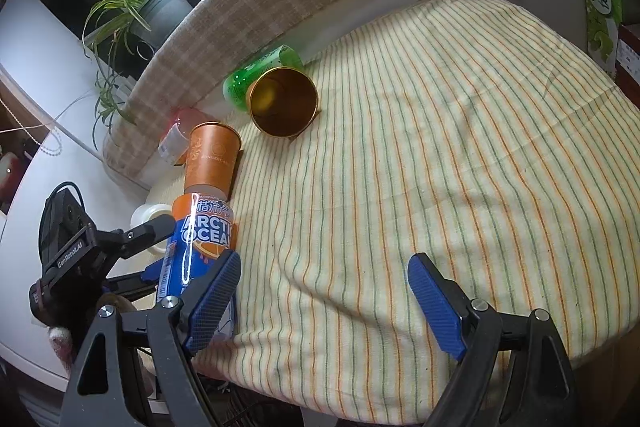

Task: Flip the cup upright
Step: 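Grasp the upright soda bottle with the left gripper beside the right gripper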

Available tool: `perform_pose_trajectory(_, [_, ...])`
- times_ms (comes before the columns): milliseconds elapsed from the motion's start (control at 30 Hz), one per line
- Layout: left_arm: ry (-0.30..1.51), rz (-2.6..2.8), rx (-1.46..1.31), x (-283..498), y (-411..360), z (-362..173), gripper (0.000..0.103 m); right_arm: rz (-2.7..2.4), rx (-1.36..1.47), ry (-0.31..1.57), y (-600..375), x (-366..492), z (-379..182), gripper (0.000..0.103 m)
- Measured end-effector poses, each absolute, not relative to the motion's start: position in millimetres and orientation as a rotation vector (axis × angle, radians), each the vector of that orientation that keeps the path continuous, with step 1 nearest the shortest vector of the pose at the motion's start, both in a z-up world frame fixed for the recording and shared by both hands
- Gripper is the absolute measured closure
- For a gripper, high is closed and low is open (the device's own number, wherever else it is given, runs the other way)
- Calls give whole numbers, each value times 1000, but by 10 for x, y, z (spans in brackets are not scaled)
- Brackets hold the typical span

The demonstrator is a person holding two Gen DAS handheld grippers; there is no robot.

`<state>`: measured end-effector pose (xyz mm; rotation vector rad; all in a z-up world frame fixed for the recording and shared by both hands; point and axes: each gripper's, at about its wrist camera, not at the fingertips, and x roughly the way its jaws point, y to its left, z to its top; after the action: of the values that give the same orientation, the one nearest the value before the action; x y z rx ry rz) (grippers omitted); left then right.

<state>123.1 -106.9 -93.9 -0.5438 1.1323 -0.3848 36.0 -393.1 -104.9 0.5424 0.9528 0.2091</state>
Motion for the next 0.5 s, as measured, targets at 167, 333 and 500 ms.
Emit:
perform_pose_trajectory(167, [1156,-390,-533,1286,-1126,-989,23,202,549,959,-3949,362,-1077,16])
perform_pose_trajectory(333, [1197,-401,-537,1327,-1190,-1081,37,186,563,955,-3981,357,-1090,16])
perform_pose_trajectory(500, [1168,-399,-498,1301,-1219,-1017,38,170,570,953,-3987,349,-1087,16])
